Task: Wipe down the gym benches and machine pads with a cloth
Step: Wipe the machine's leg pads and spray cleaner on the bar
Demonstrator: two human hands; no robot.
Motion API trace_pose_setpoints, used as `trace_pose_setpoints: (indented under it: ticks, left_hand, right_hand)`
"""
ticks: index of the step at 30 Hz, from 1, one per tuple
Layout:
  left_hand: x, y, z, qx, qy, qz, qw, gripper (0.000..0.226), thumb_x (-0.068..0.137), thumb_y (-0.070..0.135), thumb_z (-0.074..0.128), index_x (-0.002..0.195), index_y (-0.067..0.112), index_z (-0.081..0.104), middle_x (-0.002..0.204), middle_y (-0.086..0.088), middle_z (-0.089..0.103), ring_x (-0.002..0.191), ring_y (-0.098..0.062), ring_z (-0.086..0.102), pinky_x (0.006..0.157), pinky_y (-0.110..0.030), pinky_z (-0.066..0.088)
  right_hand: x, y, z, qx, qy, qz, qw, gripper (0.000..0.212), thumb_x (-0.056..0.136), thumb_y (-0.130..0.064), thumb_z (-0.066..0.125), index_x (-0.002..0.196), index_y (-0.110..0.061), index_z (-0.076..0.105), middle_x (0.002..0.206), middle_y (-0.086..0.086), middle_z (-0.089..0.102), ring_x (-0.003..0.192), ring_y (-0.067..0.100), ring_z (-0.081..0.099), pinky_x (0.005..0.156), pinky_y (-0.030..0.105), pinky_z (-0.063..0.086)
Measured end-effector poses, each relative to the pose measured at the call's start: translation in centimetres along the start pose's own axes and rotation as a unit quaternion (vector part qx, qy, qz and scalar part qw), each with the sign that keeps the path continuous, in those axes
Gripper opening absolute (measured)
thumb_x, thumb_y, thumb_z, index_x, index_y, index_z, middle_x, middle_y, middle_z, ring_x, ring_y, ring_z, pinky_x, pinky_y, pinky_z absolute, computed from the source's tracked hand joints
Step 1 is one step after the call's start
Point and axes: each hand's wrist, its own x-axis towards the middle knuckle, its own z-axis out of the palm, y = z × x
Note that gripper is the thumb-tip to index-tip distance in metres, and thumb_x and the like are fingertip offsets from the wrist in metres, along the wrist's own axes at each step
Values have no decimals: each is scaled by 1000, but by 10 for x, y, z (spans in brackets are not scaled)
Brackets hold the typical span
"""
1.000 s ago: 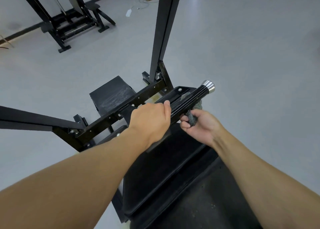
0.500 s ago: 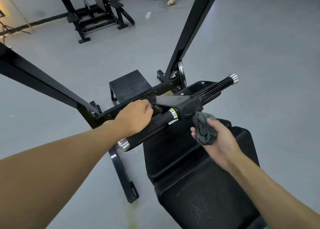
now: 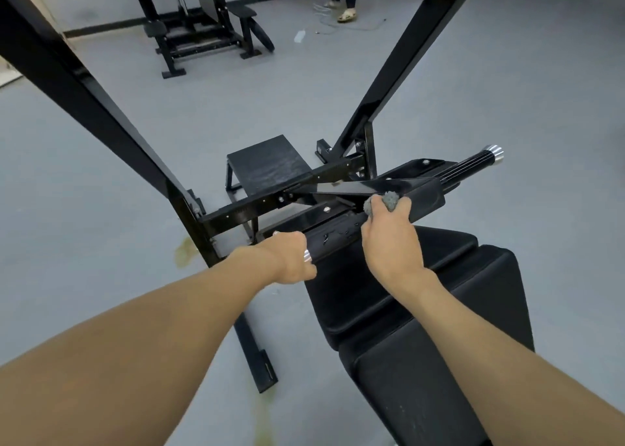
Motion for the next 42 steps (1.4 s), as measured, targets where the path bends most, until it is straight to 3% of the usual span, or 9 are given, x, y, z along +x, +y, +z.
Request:
trace_pose_setpoints:
  ticks: [3, 7, 12, 16, 26, 31, 34, 38, 42]
  left_hand:
    - [4, 3, 5, -42, 34, -18, 998, 22, 89, 29, 67, 92, 12, 54, 85, -5, 60, 79, -21, 61, 65, -31, 48]
    - [6, 4, 8, -68, 47, -9, 997, 17, 87, 25, 67, 82, 11, 57, 80, -6, 64, 76, -22, 64, 66, -33, 54]
    - [6, 1, 11, -90, 51, -16, 995, 18, 89, 20, 67, 91, 12, 52, 81, -5, 58, 74, -19, 59, 64, -30, 50]
    - [8, 1, 12, -91, 51, -13, 994, 20, 89, 19, 68, 82, 15, 49, 80, -5, 58, 71, -18, 59, 59, -28, 48]
    - [5, -5, 4, -93, 1, 44, 995, 18, 87, 19, 65, 72, 14, 55, 70, -1, 58, 70, -21, 59, 61, -28, 47]
    - [4, -7, 7, -145, 10, 23, 989, 17, 87, 17, 67, 96, 4, 59, 79, -7, 58, 69, -20, 58, 62, -31, 49]
    - [4, -6, 9, -138, 16, 23, 990, 15, 88, 16, 68, 84, 9, 55, 75, -5, 57, 65, -17, 56, 55, -27, 44]
    - [3, -5, 8, -121, 17, 21, 992, 25, 89, 17, 65, 69, 11, 50, 64, -2, 53, 58, -17, 51, 51, -25, 38]
    - [3, -4, 5, -114, 14, 36, 993, 12, 85, 16, 65, 79, 7, 60, 74, -6, 62, 78, -29, 66, 66, -36, 51]
  right_hand:
    - [-13, -28, 1, 65, -38, 14, 997, 25, 98, -14, 49, 121, -9, 57, 128, 15, 38, 86, 30, 58, 84, 34, 49]
    - [-39, -49, -6, 93, -115, -107, 983, 32, 99, -17, 49, 130, -15, 57, 122, 5, 39, 97, 26, 56, 88, 35, 47]
    - [0, -20, -13, -61, -25, -6, 998, 29, 96, -15, 51, 125, -9, 49, 125, 18, 42, 75, 28, 54, 69, 33, 45]
    - [8, -23, -1, -96, -70, -8, 993, 27, 100, -19, 42, 116, -2, 55, 119, 21, 49, 93, 29, 52, 66, 27, 42]
    - [-30, -54, -8, 96, -200, -124, 967, 30, 94, -17, 47, 118, -14, 64, 109, 5, 46, 97, 26, 54, 84, 33, 45]
    - [-7, -21, -14, -41, -77, -40, 995, 32, 99, -18, 48, 130, -13, 47, 122, 16, 46, 87, 26, 55, 77, 30, 46]
    - [-13, -37, -6, -86, -82, -39, 992, 27, 100, -21, 45, 122, -5, 49, 123, 20, 47, 95, 30, 58, 73, 30, 45]
    - [-34, -52, -2, -29, -102, -99, 989, 30, 100, -22, 44, 125, -9, 53, 124, 14, 45, 96, 32, 60, 75, 31, 41]
    - [-43, -35, 4, 198, -179, -136, 954, 33, 94, -15, 46, 123, -18, 64, 109, -1, 54, 92, 19, 57, 82, 32, 50]
